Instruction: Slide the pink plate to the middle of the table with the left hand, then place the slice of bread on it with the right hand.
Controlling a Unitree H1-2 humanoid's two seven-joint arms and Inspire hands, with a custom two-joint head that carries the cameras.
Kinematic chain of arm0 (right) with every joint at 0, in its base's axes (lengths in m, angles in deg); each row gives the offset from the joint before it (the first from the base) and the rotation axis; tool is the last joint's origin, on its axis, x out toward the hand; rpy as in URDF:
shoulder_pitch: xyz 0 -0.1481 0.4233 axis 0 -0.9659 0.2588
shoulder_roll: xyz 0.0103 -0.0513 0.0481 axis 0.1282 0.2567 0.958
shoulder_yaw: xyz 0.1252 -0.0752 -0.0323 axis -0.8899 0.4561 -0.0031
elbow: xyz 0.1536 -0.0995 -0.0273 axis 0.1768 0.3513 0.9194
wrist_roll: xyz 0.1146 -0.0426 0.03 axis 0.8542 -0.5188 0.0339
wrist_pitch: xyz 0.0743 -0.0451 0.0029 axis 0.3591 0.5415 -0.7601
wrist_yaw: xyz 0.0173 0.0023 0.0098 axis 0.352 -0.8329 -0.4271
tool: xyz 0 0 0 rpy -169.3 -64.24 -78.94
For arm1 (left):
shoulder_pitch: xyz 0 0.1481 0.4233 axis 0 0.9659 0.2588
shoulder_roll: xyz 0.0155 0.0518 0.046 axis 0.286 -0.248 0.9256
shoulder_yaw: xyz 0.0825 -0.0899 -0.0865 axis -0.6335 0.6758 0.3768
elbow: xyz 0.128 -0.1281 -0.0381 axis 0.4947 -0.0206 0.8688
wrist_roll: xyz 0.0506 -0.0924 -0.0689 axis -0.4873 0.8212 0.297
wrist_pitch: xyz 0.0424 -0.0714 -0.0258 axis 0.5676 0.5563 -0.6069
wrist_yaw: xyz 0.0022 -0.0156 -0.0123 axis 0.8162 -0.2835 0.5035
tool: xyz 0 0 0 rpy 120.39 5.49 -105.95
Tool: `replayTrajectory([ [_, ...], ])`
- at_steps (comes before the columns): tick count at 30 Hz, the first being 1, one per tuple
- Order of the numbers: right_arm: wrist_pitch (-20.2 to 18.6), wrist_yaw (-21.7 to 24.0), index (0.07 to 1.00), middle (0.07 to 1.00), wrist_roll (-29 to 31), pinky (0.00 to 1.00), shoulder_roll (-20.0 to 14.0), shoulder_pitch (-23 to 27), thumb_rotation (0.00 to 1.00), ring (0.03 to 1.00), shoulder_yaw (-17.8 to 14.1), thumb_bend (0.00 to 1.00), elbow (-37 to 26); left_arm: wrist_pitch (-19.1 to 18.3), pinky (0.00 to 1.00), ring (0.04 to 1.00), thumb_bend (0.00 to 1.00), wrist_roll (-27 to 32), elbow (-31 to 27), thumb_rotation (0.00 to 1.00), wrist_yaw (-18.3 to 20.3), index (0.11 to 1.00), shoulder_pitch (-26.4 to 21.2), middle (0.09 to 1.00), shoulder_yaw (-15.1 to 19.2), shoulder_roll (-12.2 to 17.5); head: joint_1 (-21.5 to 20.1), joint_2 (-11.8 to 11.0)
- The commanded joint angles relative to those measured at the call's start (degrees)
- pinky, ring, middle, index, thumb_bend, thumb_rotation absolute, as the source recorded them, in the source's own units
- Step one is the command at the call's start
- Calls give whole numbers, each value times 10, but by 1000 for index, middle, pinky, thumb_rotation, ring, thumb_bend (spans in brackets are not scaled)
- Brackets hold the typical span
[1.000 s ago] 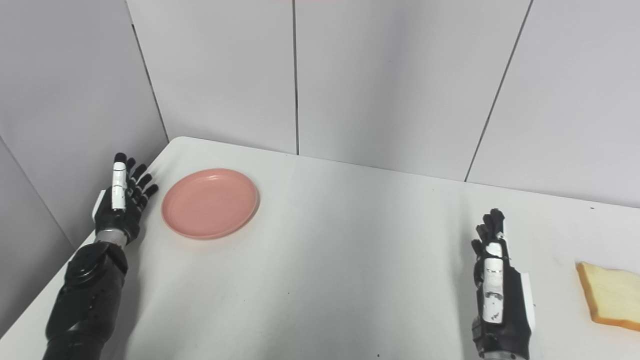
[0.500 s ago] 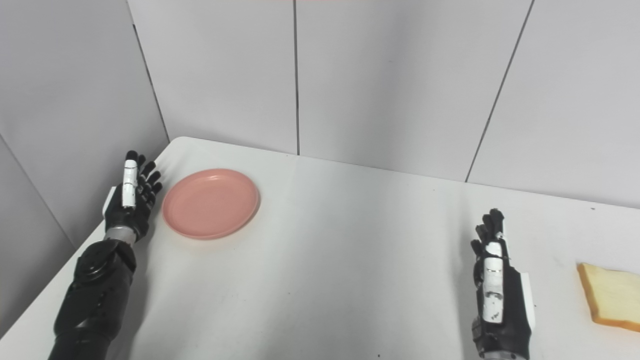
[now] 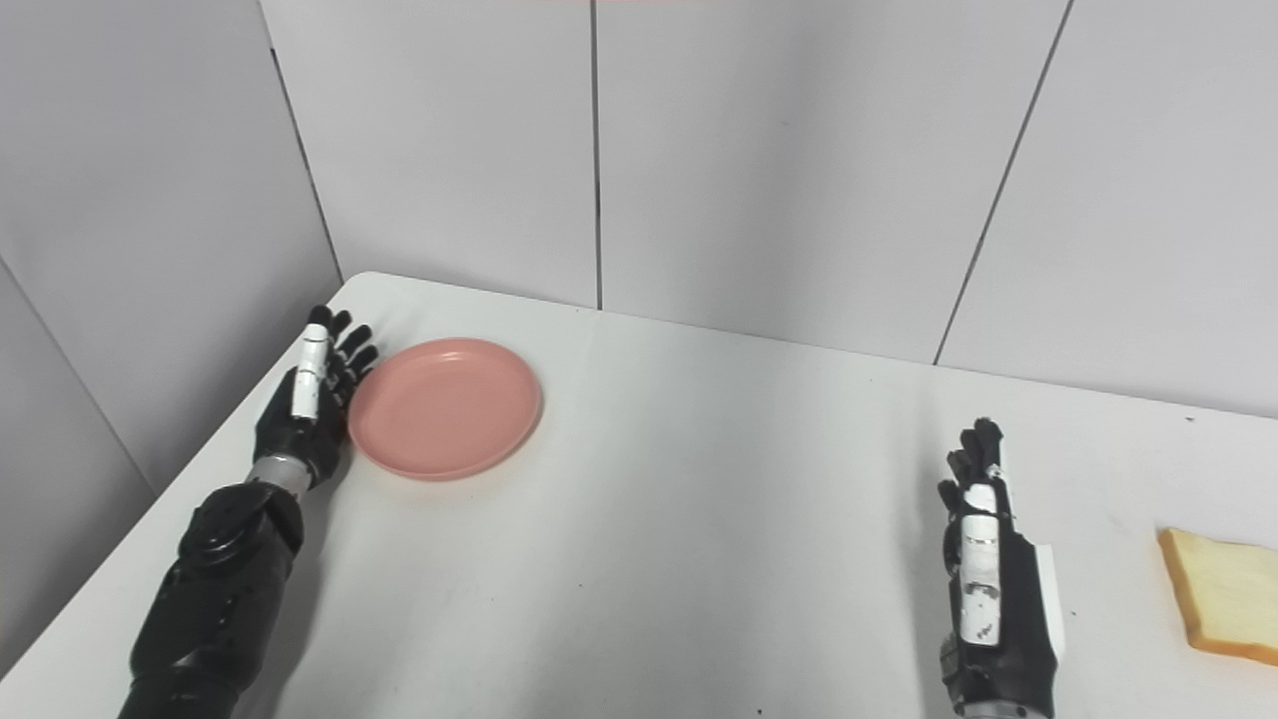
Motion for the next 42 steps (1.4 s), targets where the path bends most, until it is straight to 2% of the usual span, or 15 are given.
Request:
replayTrajectory([
  [1,24,2,1000,1000,4,1000,6,9,1000,1000,0,409,-12,-16,975,959,793,-1,-13,908,34,956,-4,956,-25,-13,-1,1],
  [6,27,2,1000,1000,1,1000,7,8,1000,1000,2,431,-7,-30,953,940,785,-7,-35,879,24,938,-6,937,-47,-36,-20,4],
  [11,37,5,1000,1000,6,1000,12,8,1000,1000,5,424,-1,-80,950,939,788,-8,-87,888,12,934,-4,935,-64,-59,-38,9],
  [13,39,4,1000,1000,5,1000,14,8,1000,1000,6,434,3,-89,953,943,793,-10,-97,883,9,941,-5,936,-71,-68,-47,11],
  [24,66,1,1000,1000,-19,1000,18,7,1000,1000,16,462,23,-82,966,956,773,-28,-94,926,46,956,-13,952,-126,-106,-100,19],
  [30,60,-2,1000,1000,-29,1000,21,5,1000,1000,21,449,16,-91,963,953,750,-33,-114,929,51,948,-3,951,-150,-126,-122,24],
  [33,63,-5,1000,1000,-36,1000,23,5,1000,1000,21,446,17,-87,992,977,739,-35,-118,953,66,967,0,969,-164,-132,-136,27],
  [42,57,-12,1000,1000,-31,1000,30,9,1000,1000,13,479,14,-69,973,964,761,-48,-111,959,90,966,7,966,-184,-145,-160,33],
])
